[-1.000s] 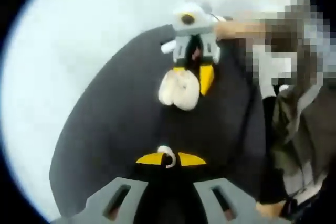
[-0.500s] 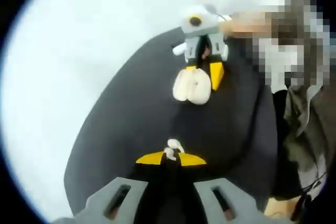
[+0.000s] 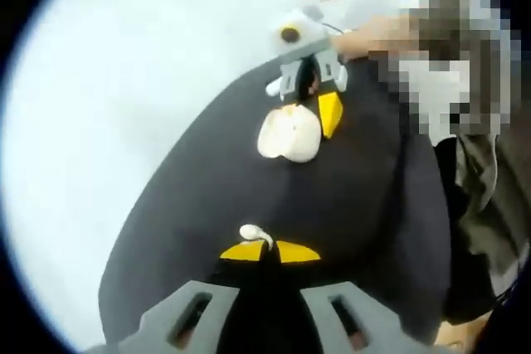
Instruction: Pick up three earphones and place each one into its charging case using tactile feedback, ensure that each earphone is properly inserted and securely positioned inside the case.
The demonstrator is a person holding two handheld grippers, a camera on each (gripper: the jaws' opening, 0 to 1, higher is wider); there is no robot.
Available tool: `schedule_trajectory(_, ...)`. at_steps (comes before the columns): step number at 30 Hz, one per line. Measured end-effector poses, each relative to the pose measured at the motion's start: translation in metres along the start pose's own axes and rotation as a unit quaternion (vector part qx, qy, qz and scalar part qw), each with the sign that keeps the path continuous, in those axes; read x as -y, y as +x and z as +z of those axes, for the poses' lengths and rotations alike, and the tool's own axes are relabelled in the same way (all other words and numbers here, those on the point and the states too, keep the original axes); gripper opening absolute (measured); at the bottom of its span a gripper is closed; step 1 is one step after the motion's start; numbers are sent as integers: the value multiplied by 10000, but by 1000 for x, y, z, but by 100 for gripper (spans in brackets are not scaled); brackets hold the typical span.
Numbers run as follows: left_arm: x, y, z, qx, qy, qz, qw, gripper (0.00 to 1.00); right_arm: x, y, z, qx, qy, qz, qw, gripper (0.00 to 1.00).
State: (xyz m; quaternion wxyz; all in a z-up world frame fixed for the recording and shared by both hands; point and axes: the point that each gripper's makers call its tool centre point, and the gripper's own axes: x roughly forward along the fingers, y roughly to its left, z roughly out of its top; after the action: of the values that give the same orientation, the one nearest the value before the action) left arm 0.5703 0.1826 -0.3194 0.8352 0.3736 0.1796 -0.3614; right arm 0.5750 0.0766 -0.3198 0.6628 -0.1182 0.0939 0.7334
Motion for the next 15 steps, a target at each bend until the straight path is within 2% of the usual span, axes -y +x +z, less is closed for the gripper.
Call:
schedule_trajectory(4,-3,-6,2,-121,-111,-141,9998,1,0,0,0,1,-4,-2,10000,22)
schedule_trajectory(8,-4,-18,26,302,-630,-503,9963,1,-1,0,0,-1,-7,-3,10000,22)
schedule_trajectory(11,10,-25,40,462,-1201,-1157,9849,1,0,0,0,-3,-19,-7,10000,22)
schedule_trajectory(12,17,-26,42,446,-1336,-1402,9801,1,0,0,0,-2,-26,-10,10000,22)
schedule_trajectory(13,20,-27,43,412,-1386,-1475,9784,1,1,0,0,-3,-32,-11,10000,22)
schedule_trajectory(15,32,-29,47,369,-1663,-1857,9677,1,0,0,0,-3,-32,-10,10000,22)
